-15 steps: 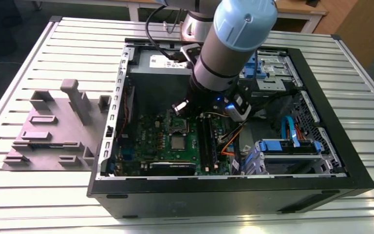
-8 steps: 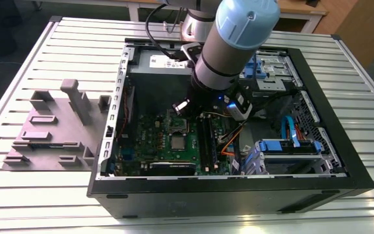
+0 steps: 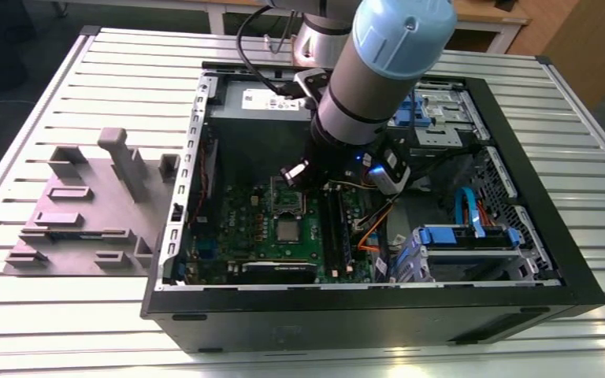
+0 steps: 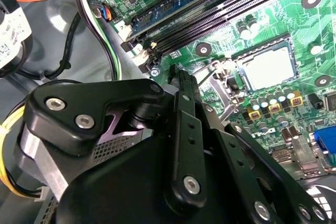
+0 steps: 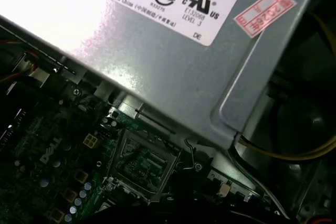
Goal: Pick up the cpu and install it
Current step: 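Close the cpu cover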
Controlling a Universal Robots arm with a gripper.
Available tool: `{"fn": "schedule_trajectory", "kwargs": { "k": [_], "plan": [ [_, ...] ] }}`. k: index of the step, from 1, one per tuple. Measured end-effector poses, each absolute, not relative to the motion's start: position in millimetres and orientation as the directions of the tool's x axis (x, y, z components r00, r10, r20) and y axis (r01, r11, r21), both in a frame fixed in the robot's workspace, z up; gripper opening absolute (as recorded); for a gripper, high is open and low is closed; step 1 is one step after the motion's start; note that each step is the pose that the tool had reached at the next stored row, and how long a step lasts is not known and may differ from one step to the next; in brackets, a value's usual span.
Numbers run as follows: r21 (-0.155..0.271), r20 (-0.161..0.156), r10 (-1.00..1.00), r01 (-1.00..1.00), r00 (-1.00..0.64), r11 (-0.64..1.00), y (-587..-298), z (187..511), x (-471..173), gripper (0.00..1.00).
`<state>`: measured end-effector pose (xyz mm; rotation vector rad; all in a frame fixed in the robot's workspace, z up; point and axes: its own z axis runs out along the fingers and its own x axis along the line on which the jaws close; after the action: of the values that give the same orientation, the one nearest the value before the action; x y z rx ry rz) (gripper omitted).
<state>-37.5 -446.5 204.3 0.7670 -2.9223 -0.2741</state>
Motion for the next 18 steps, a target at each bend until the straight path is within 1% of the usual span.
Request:
{"fn": "schedule_trajectory", "kwargs": {
  "k": [18],
  "plan": [
    [0.201,0.058,-0.556,-0.536,-0.829,0.820,-447.8,205.7,-35.7,0.10]
  ]
}}
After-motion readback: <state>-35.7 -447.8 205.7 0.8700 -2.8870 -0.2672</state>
